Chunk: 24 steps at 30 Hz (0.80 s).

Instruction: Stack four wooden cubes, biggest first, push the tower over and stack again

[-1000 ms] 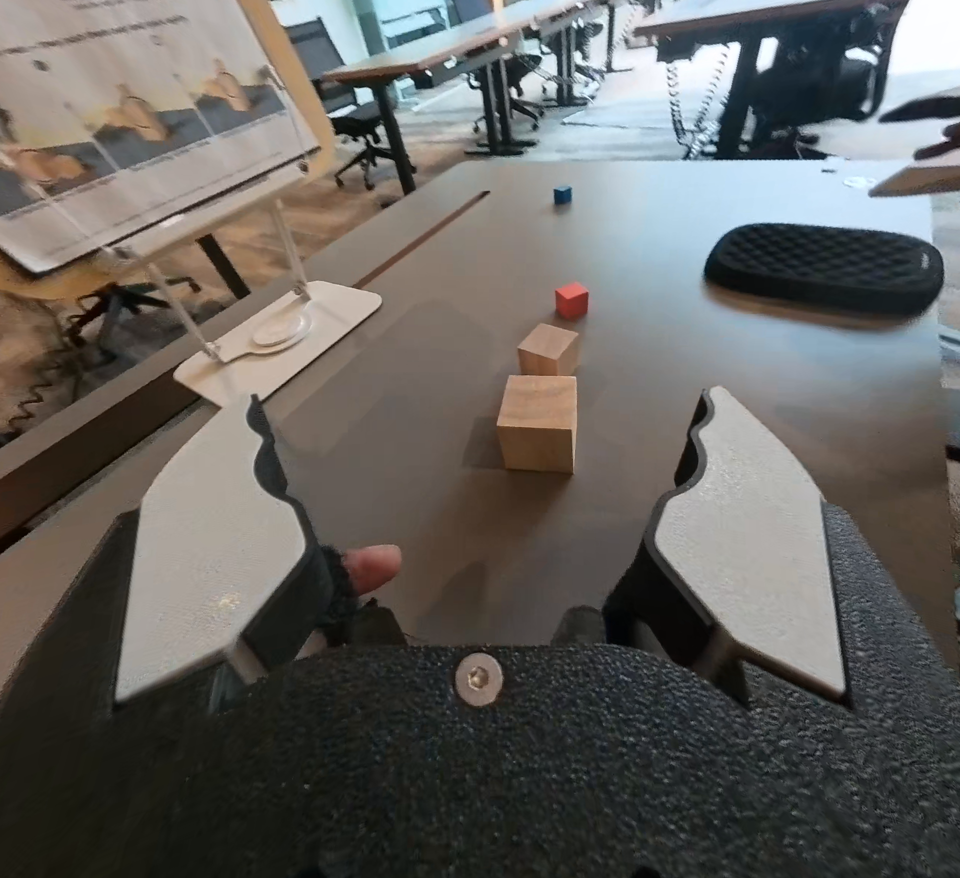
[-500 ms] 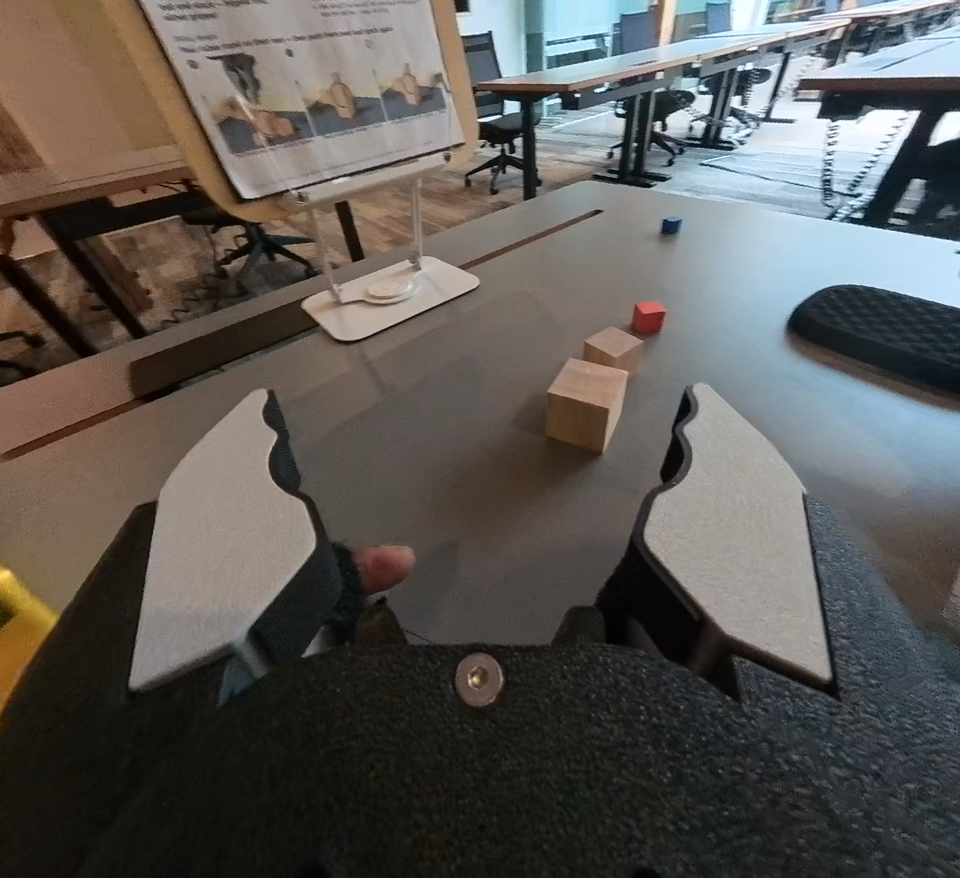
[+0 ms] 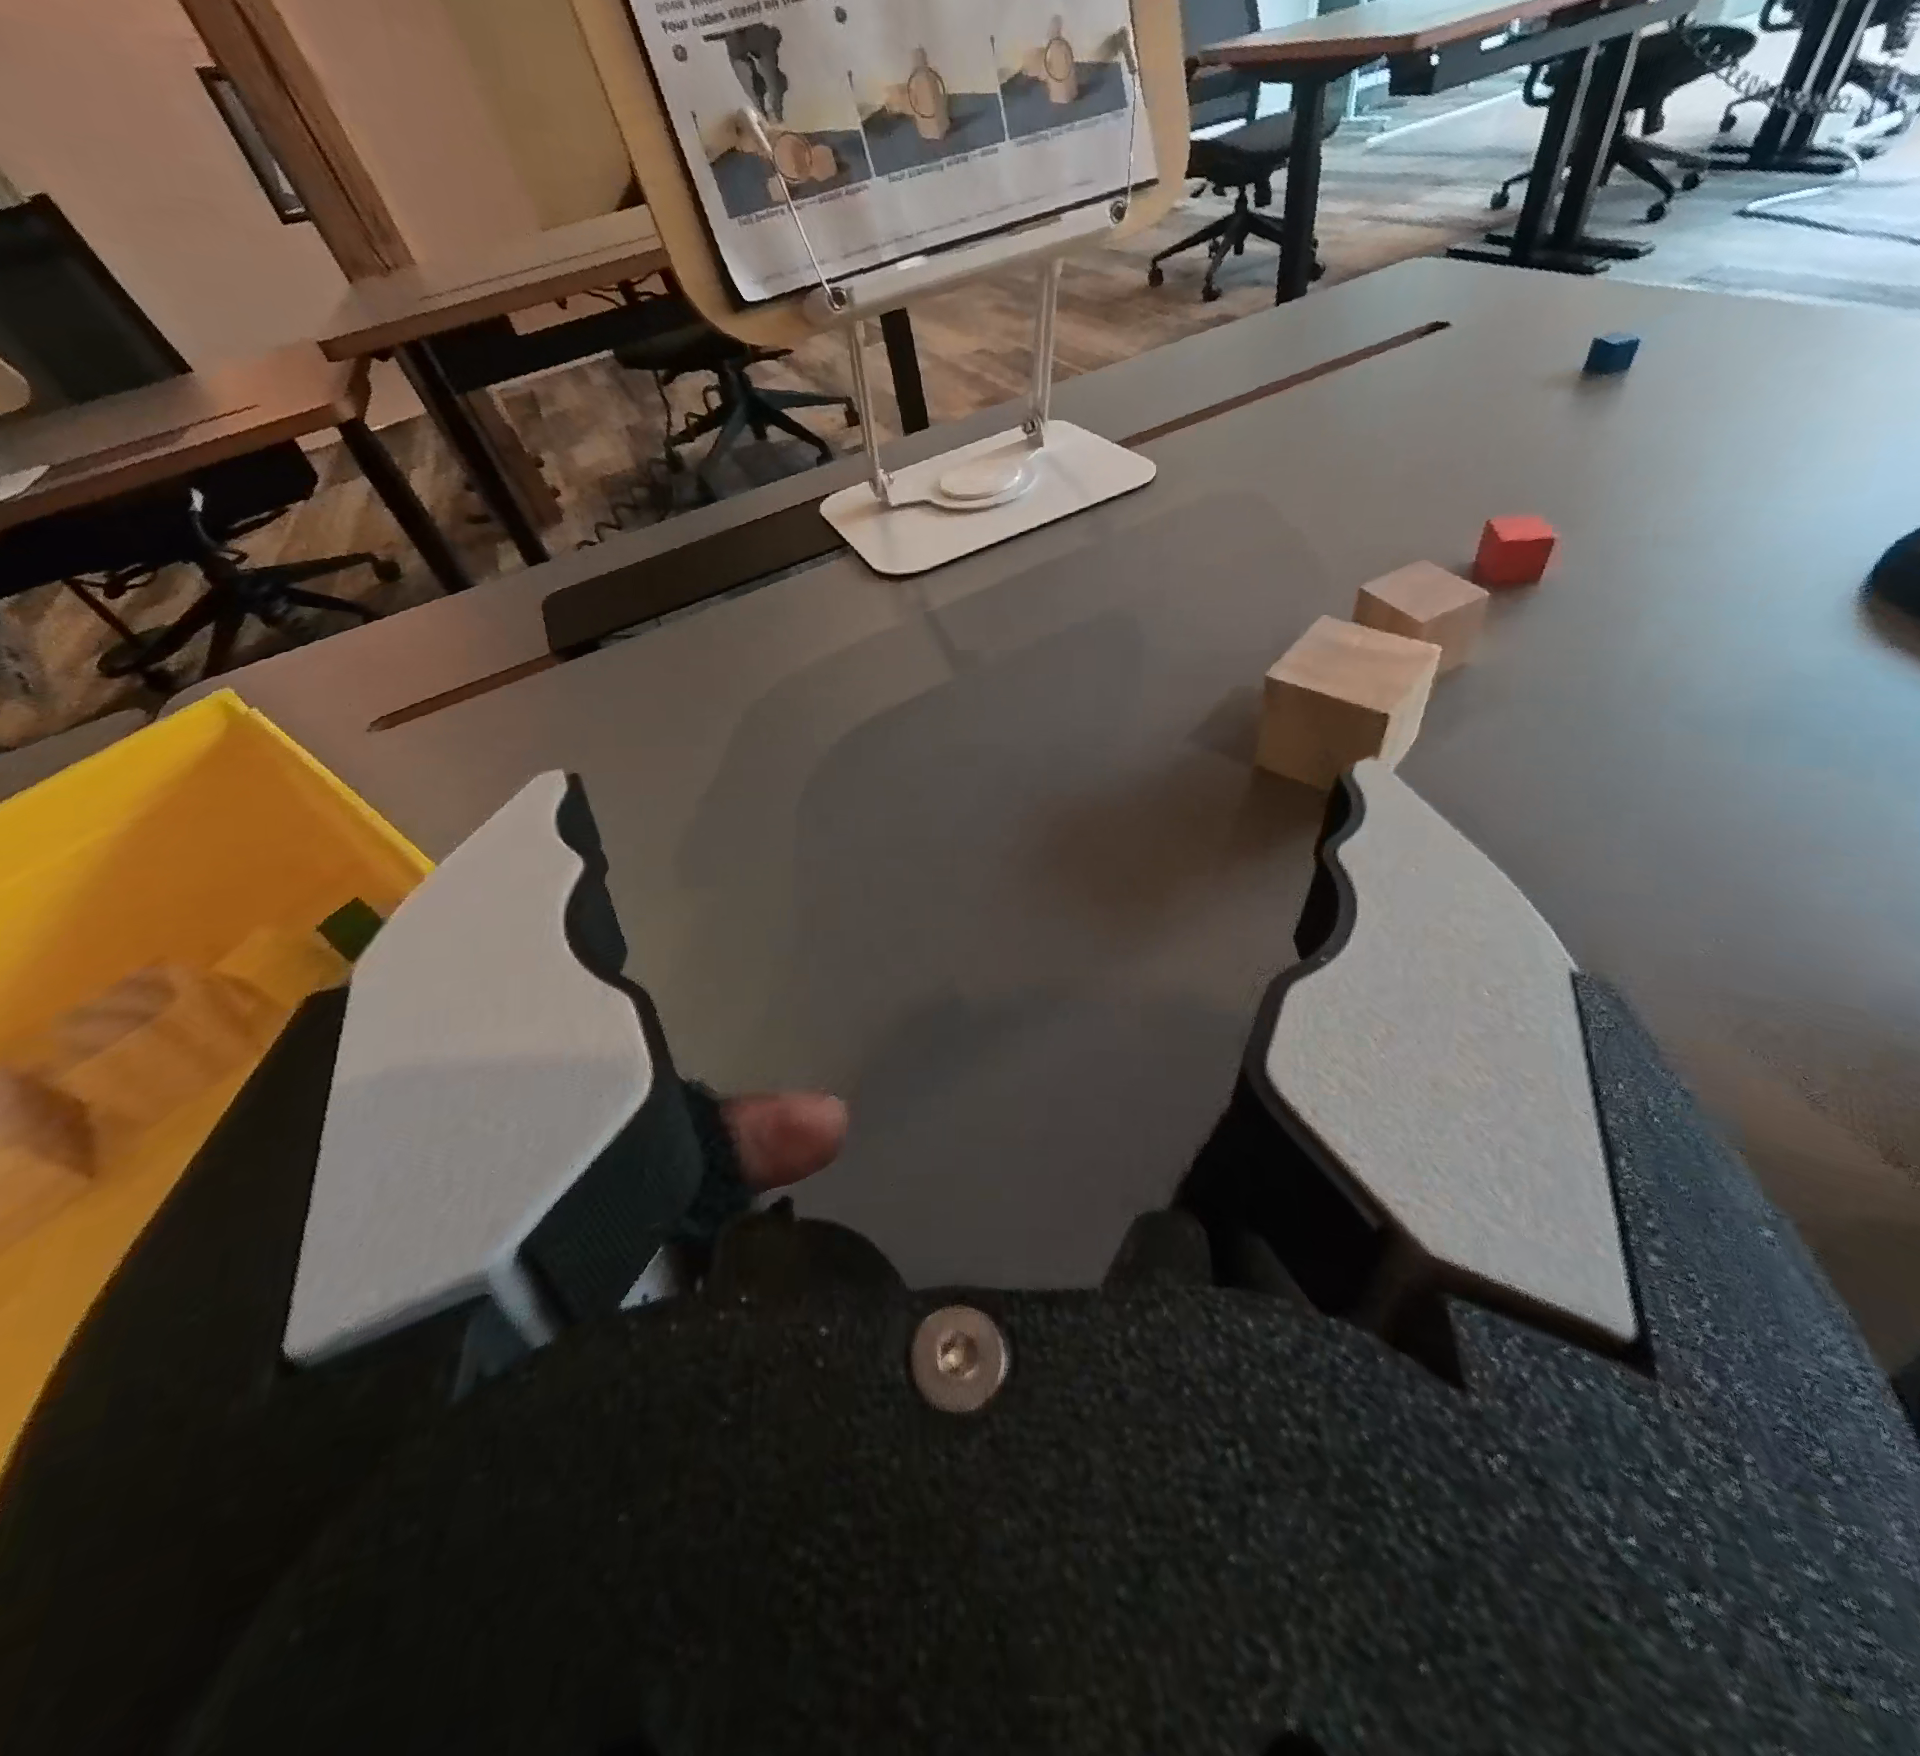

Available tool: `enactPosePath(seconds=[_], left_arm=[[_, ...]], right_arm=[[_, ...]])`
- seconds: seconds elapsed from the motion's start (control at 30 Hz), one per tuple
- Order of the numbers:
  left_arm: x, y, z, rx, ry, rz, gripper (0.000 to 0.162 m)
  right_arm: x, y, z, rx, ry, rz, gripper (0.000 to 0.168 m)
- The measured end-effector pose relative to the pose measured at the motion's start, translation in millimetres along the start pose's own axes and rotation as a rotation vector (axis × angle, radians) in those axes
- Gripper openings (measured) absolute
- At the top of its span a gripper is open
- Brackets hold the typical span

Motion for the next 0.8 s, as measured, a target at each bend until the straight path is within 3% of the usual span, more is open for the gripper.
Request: enactPosePath(seconds=[0.2, 0.37, 0.6, 0.8], left_arm=[[-11, 5, -8, -0.018, -0.012, 0.002, 0.123], [-14, 10, -20, -0.039, -0.007, -0.004, 0.121], [-21, 25, -22, -0.049, 0.007, 0.032, 0.120], [-27, 24, -22, -0.034, 0.013, 0.029, 0.119]], right_arm=[[26, 25, 35, -0.139, -0.034, 0.146, 0.140], [53, 62, 56, -0.285, -0.050, 0.387, 0.138], [91, 127, 69, -0.790, 0.026, 0.878, 0.124], [140, 169, 71, -1.124, 0.202, 1.143, 0.109]])
Point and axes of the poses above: each gripper's, where its closed fingertips meet, x out along the fingers, z out of its top, y = z × x across the jaws, the point moved 6 cm from there along -x, back along the fingers, and after that the axes turned 4 degrees about -x, right-handed, at the moved point
